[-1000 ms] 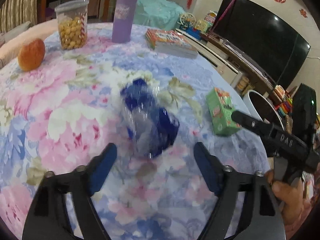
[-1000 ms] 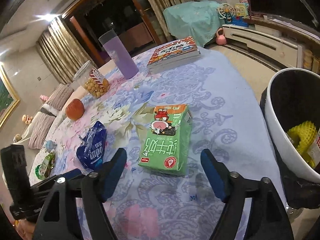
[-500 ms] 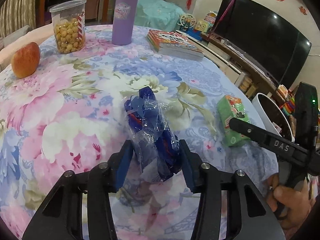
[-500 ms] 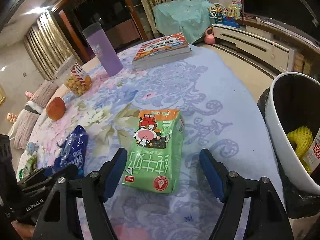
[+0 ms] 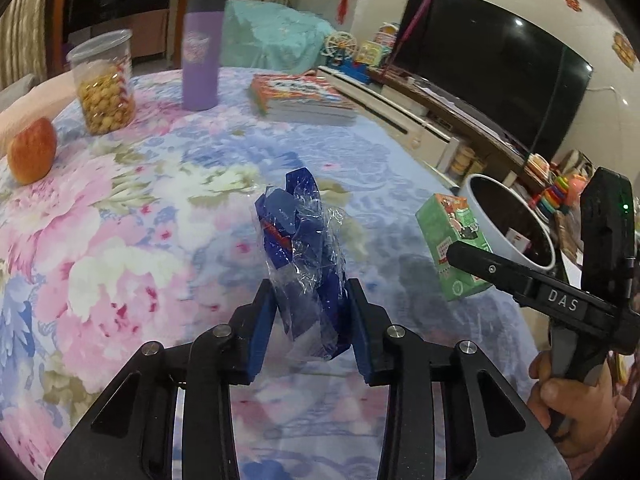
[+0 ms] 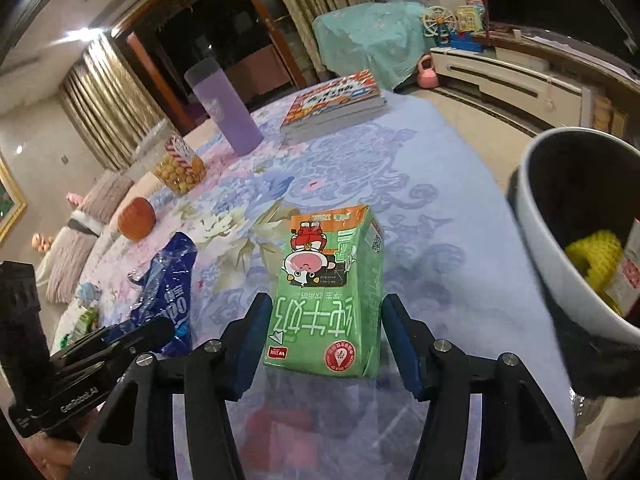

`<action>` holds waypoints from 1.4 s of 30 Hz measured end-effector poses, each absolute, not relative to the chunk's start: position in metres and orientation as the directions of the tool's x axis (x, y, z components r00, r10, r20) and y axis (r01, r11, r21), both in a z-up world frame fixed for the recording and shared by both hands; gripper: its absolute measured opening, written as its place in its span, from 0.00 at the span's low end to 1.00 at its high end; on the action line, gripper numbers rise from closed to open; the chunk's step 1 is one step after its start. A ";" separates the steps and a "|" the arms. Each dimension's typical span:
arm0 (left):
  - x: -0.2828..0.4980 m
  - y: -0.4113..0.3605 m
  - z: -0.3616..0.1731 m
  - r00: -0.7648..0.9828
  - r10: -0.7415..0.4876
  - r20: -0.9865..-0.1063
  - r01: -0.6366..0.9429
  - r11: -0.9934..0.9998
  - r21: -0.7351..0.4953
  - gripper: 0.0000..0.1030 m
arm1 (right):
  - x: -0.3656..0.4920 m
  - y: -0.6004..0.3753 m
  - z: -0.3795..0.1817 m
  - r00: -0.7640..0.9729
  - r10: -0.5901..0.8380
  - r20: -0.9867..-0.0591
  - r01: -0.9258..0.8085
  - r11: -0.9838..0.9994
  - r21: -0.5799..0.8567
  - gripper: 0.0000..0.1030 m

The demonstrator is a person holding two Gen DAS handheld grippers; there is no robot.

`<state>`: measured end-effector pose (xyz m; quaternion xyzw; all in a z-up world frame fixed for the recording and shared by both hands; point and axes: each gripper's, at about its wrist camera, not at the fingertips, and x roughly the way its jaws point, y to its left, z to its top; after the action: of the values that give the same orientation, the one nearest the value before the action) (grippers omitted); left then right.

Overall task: Collect trash
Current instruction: 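Carry the blue wrapped bag and green milk carton over the trash bin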

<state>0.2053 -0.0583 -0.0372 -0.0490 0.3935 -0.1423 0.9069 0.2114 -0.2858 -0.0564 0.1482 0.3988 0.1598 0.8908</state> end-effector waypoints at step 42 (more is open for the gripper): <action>0.191 -0.189 -0.005 0.597 -0.430 -0.677 0.489 0.864 -0.118 0.32 | 0.135 -0.390 -0.019 0.779 0.324 -0.537 -0.043 0.882 0.470 0.56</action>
<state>0.1915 -0.1885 -0.0048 0.0399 0.3678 -0.2575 0.8927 0.1345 -0.3898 -0.0194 0.2217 0.3172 0.1000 0.9167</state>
